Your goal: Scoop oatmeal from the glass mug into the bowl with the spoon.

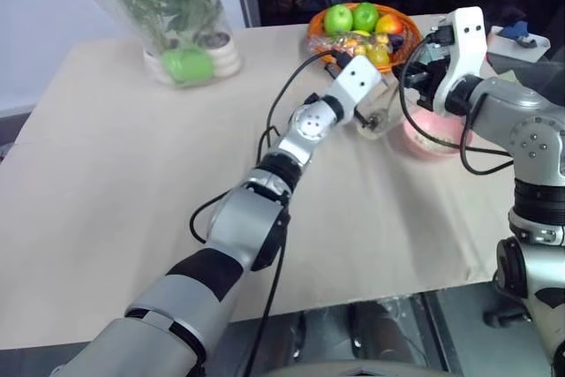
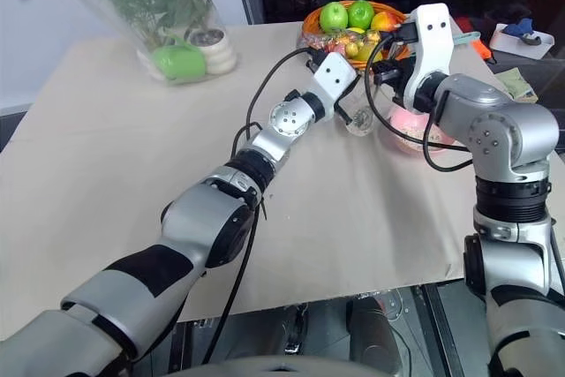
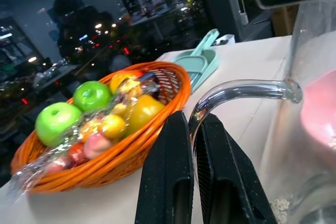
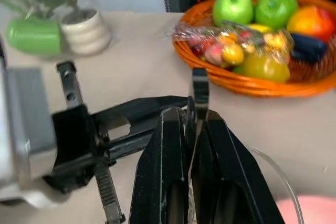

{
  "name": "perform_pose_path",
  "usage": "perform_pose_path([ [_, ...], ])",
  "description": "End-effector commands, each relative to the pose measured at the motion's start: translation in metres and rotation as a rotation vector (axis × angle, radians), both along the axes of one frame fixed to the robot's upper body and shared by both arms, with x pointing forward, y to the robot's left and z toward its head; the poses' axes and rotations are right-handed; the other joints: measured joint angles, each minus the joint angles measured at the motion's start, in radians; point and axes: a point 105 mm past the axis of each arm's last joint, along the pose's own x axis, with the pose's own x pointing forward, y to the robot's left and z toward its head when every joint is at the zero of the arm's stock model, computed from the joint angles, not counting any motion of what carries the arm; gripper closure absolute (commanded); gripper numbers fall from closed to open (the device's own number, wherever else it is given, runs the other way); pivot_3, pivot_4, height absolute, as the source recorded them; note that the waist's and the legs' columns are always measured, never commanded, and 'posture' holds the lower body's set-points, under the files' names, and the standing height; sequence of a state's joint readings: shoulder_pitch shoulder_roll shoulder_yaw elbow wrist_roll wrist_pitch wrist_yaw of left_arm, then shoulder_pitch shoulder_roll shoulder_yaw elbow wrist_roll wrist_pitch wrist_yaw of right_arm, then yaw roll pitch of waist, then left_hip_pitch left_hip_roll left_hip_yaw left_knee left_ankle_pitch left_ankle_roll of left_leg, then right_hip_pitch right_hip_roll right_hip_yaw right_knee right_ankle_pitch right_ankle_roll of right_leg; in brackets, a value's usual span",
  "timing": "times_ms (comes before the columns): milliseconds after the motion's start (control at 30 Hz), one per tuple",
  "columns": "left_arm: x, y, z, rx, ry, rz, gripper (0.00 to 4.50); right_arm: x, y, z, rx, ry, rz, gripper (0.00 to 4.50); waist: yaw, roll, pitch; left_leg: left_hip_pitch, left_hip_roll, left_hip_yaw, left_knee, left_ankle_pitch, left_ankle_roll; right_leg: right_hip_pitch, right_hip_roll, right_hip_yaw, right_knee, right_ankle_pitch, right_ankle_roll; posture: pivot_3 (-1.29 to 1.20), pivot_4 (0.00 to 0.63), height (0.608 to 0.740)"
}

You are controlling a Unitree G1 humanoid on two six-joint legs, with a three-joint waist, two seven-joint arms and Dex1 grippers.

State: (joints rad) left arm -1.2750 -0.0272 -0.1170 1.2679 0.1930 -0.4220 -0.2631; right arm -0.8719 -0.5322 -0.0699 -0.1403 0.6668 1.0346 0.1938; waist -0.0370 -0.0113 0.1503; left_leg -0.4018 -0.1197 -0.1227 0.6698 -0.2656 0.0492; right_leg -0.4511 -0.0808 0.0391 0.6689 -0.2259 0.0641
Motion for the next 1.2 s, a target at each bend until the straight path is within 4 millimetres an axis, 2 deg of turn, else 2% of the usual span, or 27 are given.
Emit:
perform_pose_path([
  [33,-0.01,-0.014,0.04,-0.082,-0.112,-0.06,4.48,-0.006,0.007,0.01,-0.055,-0.097,0.035,4.5,0.002,0.0,0.0,0.0,0.0,0.0,0.0,0.0,0.0,0.0,0.0,0.0,0.0,0.0,0.0,0.0,0.15,0.74],
  [267,-0.006,-0.007,0.034,-0.134,-0.052,-0.042,4.48,-0.009,-0.01,0.028,-0.104,-0.229,-0.058,4.5,0.006,0.0,0.0,0.0,0.0,0.0,0.0,0.0,0.0,0.0,0.0,0.0,0.0,0.0,0.0,0.0,0.15,0.74],
  [433,-0.007,-0.007,0.039,-0.192,-0.033,-0.062,4.48,-0.013,-0.003,0.012,-0.243,-0.263,-0.038,4.5,0.003,0.0,0.0,0.0,0.0,0.0,0.0,0.0,0.0,0.0,0.0,0.0,0.0,0.0,0.0,0.0,0.15,0.74],
  [767,-0.003,0.0,0.036,-0.225,-0.001,-0.051,4.48,-0.015,-0.008,0.005,-0.129,-0.161,-0.005,4.5,0.005,0.0,0.0,0.001,0.0,0.0,0.0,0.0,0.0,0.0,0.0,0.0,0.0,0.0,0.0,0.0,0.15,0.74],
  [800,-0.003,0.0,0.036,-0.226,-0.001,-0.052,4.5,-0.015,-0.009,0.005,-0.115,-0.151,-0.005,3.75,0.005,0.0,0.0,0.001,0.0,0.0,0.0,0.0,0.0,0.0,0.0,0.0,0.0,0.0,0.0,0.0,0.15,0.74],
  [867,-0.003,0.0,0.037,-0.225,-0.004,-0.053,4.5,-0.015,-0.009,0.005,-0.098,-0.132,0.003,3.03,0.005,0.0,0.0,0.001,0.0,0.001,0.0,0.0,0.0,0.0,0.0,0.001,0.0,0.0,0.0,0.0,0.15,0.74],
  [933,-0.003,0.001,0.037,-0.226,-0.004,-0.052,4.5,-0.015,-0.009,0.007,-0.058,-0.117,-0.002,2.09,0.005,0.0,0.0,0.001,0.0,0.0,0.0,0.0,0.0,0.0,0.0,0.0,0.0,0.0,0.0,0.0,0.15,0.74],
  [1200,-0.002,0.005,0.039,-0.245,-0.006,-0.043,4.5,-0.018,-0.014,0.016,0.007,-0.086,-0.009,2.09,0.005,0.0,0.0,0.001,0.0,0.0,0.0,0.0,0.0,0.0,0.0,0.0,0.0,0.0,0.0,0.0,0.15,0.74],
])
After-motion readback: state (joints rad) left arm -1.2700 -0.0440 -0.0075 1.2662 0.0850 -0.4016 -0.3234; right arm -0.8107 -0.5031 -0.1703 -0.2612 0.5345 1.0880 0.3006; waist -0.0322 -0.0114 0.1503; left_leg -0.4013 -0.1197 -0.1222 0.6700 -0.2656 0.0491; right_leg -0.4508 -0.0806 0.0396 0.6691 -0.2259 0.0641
